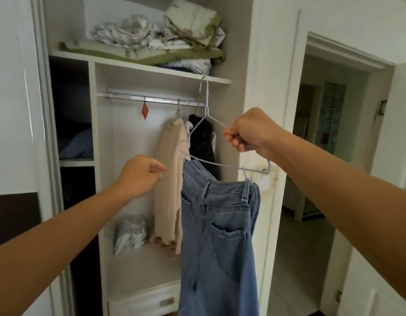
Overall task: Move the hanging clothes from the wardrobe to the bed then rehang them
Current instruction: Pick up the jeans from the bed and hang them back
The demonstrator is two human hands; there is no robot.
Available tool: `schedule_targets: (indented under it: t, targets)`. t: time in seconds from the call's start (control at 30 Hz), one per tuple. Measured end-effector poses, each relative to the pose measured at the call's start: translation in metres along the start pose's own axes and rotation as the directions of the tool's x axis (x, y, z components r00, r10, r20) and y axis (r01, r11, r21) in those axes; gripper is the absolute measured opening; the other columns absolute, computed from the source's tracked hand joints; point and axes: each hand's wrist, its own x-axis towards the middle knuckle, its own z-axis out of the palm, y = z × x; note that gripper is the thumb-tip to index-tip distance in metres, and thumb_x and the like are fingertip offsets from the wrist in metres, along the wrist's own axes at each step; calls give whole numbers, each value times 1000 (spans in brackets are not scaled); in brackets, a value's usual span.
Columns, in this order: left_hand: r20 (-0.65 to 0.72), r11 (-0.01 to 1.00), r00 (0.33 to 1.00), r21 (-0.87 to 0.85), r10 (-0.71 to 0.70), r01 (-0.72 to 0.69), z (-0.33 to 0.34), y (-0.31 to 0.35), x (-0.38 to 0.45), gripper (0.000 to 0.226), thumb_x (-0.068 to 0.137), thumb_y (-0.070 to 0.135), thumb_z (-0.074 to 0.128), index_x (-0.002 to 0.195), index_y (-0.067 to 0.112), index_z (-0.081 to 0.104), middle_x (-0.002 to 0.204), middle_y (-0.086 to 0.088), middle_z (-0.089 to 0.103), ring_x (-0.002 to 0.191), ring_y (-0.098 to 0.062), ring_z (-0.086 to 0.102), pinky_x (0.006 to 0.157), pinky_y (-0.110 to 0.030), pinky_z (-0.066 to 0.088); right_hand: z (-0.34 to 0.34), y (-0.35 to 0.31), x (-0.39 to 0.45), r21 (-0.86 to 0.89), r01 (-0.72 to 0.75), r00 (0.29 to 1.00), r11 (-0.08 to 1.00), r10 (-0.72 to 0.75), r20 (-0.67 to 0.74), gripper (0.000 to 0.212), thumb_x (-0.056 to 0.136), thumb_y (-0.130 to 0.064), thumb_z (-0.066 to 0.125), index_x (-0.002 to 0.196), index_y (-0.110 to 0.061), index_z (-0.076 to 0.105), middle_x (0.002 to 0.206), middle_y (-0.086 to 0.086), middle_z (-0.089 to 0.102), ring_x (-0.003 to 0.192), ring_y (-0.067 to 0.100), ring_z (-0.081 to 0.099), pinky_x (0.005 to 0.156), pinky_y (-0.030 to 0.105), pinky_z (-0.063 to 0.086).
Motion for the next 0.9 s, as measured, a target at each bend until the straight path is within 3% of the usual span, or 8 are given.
schedule_targets:
  t: [0.13, 0.37, 0.53, 0.7, 0.9]
  targets:
    - [-52, 1000, 999, 8, -5, 6, -16, -23, 41, 22, 91, 11, 64, 109, 17, 73, 106, 0, 71, 99, -14, 65, 89, -24, 45, 26, -25, 70, 6, 3, 1000, 1000, -3, -23, 25, 95, 6, 40, 78, 2, 58, 59, 8, 53, 35, 7, 38, 34, 17, 25]
    - [-71, 1000, 997, 28, 15, -13, -13, -54, 119, 28, 92, 7, 59, 117, 14, 70, 117, -4, 70, 109, -17, 64, 100, -31, 46, 78, -16, 171, 18, 6, 1000, 1000, -6, -14, 23, 94, 10, 37, 85, 4, 57, 59, 11, 50, 31, 7, 34, 35, 15, 20]
    - [-82, 998, 996, 46, 47, -43, 8, -70, 182, 31, 92, 8, 59, 121, 13, 67, 119, -6, 68, 108, -18, 63, 95, -27, 46, 111, 21, 244, 72, 18, 999, 997, -20, 34, 21, 94, 10, 38, 88, 5, 58, 56, 10, 51, 37, 10, 35, 36, 19, 22]
    - [-94, 996, 995, 85, 21, -13, 30, -89, 246, 30, 91, 10, 60, 120, 16, 68, 118, -6, 68, 106, -19, 63, 95, -32, 49, 128, 35, 320, 114, 34, 995, 993, -44, 86, 30, 92, 11, 38, 67, 3, 53, 59, 13, 49, 41, 13, 34, 35, 18, 21]
    - [-125, 996, 992, 92, 8, 3, 45, -109, 304, 30, 90, 9, 61, 119, 14, 69, 116, -6, 69, 107, -20, 63, 98, -33, 49, 148, 34, 398, 148, 92, 994, 985, -100, 45, 25, 89, 14, 33, 74, 3, 50, 59, 15, 51, 31, 11, 35, 35, 13, 21]
